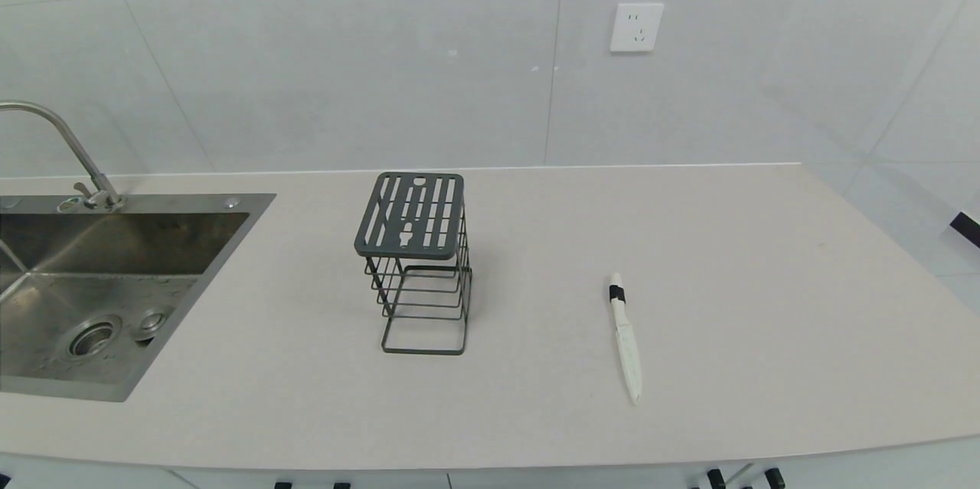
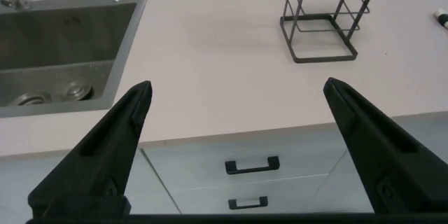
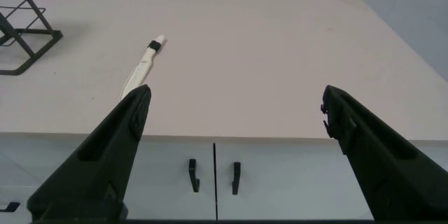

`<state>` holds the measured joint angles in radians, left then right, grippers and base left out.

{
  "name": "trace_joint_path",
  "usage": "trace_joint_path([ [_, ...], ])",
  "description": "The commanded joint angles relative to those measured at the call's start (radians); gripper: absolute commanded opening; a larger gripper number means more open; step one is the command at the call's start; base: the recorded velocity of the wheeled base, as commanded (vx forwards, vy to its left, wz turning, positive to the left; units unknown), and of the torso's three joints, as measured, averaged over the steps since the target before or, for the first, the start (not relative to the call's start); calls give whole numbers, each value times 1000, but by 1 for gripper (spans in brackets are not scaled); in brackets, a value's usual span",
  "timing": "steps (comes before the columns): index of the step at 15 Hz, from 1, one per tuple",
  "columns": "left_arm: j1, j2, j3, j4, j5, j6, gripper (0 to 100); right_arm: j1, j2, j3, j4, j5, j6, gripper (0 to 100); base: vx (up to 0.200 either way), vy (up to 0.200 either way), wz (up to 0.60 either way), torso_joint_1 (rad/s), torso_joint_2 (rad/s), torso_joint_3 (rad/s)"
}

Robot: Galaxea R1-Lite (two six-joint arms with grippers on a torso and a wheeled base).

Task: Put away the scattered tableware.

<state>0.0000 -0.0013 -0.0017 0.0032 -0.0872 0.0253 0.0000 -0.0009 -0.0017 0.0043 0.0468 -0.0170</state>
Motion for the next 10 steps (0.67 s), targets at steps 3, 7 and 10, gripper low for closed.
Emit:
trace_joint_path([
  [3, 0, 1, 0, 1, 7, -10, 100, 2, 1, 0, 0, 1, -1, 100, 0, 0, 0, 44, -101, -49],
  [7, 0, 1, 0, 1, 7, -10, 100, 2, 1, 0, 0, 1, -1, 100, 0, 0, 0, 0, 0, 0],
  [10, 0, 1, 0, 1, 7, -12, 100, 0, 1, 0, 0, 1, -1, 100, 0, 0, 0, 112, -19, 93],
])
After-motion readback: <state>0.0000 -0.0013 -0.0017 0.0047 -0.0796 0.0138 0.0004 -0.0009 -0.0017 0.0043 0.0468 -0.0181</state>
